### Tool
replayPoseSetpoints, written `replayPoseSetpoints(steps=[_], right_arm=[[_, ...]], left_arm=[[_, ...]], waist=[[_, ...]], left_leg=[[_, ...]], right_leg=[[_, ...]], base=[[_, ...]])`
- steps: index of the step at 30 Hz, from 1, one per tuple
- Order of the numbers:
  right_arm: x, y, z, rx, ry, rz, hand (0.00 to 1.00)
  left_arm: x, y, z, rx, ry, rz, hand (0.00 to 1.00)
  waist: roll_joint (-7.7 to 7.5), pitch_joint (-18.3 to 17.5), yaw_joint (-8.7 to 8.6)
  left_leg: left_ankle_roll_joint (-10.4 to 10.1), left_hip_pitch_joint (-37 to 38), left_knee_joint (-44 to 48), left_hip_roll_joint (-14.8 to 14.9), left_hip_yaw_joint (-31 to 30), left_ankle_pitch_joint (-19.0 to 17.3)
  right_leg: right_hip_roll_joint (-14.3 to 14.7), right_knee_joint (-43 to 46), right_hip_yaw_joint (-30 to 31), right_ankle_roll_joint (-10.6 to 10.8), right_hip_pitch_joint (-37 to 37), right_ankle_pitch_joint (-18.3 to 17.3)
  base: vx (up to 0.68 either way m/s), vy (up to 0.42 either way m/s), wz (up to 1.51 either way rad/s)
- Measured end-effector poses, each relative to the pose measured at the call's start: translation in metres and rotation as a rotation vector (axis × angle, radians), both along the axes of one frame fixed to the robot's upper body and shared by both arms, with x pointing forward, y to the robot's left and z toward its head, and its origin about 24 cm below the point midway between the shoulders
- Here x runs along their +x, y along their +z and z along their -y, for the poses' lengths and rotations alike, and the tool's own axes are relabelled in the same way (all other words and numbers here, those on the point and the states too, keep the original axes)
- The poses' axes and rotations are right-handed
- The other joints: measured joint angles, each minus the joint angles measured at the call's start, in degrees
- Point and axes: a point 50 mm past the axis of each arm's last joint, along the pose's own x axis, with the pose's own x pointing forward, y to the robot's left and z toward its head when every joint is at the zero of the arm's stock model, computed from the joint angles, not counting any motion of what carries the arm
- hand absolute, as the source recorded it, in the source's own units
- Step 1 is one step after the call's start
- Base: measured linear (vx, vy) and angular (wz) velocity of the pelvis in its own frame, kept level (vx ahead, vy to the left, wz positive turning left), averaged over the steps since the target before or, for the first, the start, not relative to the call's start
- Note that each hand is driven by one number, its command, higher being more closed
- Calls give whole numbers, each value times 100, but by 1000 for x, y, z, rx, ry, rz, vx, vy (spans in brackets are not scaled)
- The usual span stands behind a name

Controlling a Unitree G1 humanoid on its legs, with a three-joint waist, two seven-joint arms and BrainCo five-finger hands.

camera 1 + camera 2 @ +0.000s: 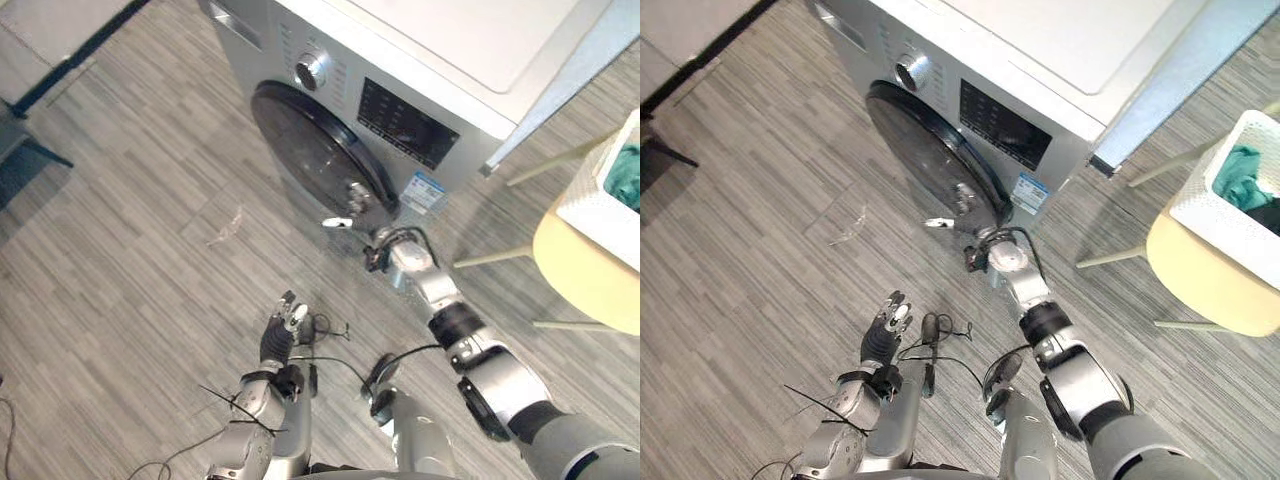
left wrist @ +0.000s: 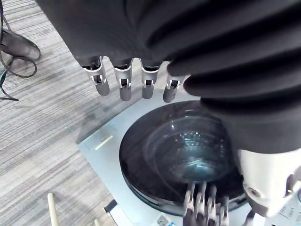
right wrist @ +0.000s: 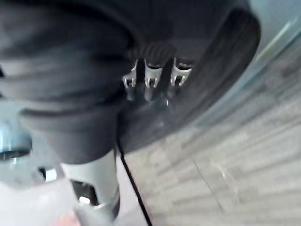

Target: Pick up the laundry basket with both hands and put the clothes into the washing machine.

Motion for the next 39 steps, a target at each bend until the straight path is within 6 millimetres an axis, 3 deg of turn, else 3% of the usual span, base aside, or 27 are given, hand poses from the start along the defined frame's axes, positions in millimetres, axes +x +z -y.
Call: replayPoseSetpoints(steps=[4,8,12,17,26,31,34,35,37,39], right_arm=[[3,-8,40,27,-276,-29,0],[11,6,53,-16,-420,-15,0],[23,28,38,-64,-424,12,0],[33,40,29,-32,-417,-11,0],[36,56,1,62,-353,-8,0],[48,72,-1,-307,-305,63,0],[49,88,-16,-501,-158,144,0],[46,88,-28,-502,-17,140,0],[43,87,-34,-463,57,114,0],[35,81,-48,-418,259,70,0]], left_arm=[[5,-2,-2,9,37,-25,0],[12,2,-8,3,88,-15,0],[18,7,-11,-9,125,-7,0],[20,11,-10,-15,130,7,0],[25,25,-10,-50,160,71,0],[27,35,-8,-81,157,117,0],[27,37,-5,-80,134,127,0],[25,36,-3,-76,98,137,0],[23,35,-1,-74,73,141,0],[18,32,3,-71,20,147,0]], waist=[[-57,31,-53],[-61,34,-34],[-67,118,-2],[-58,250,120],[-65,318,146],[-41,330,140],[-39,331,246],[-38,331,292],[-38,331,278],[-36,330,297]], left_leg=[[0,-32,92,-26,-83,0],[-1,-78,73,-19,-164,-4],[-8,-156,-34,4,-180,14],[-32,-203,-92,44,-206,69],[-21,-337,-111,37,-303,130],[-87,-492,-155,16,-605,172],[-140,-506,-296,0,-720,238],[-171,-505,-316,-18,-788,261],[-185,-502,-318,-38,-821,277],[-208,-491,-316,-48,-808,292]], right_leg=[[48,-152,131,-4,11,128],[91,-171,127,-34,-29,149],[132,-186,133,-89,-156,193],[141,-197,92,-91,-198,194],[132,-196,-80,-77,-249,170],[135,-150,-405,-95,-258,47],[118,-40,-573,-109,-285,-87],[79,69,-660,-115,-284,-190],[33,167,-706,-106,-286,-279],[5,237,-722,-89,-290,-360]], base=[[3,36,-17],[-44,16,1],[-48,1,-2],[10,0,3],[49,6,7],[6,-9,28],[37,-36,33],[65,-32,24],[78,-23,21],[110,-30,9]])
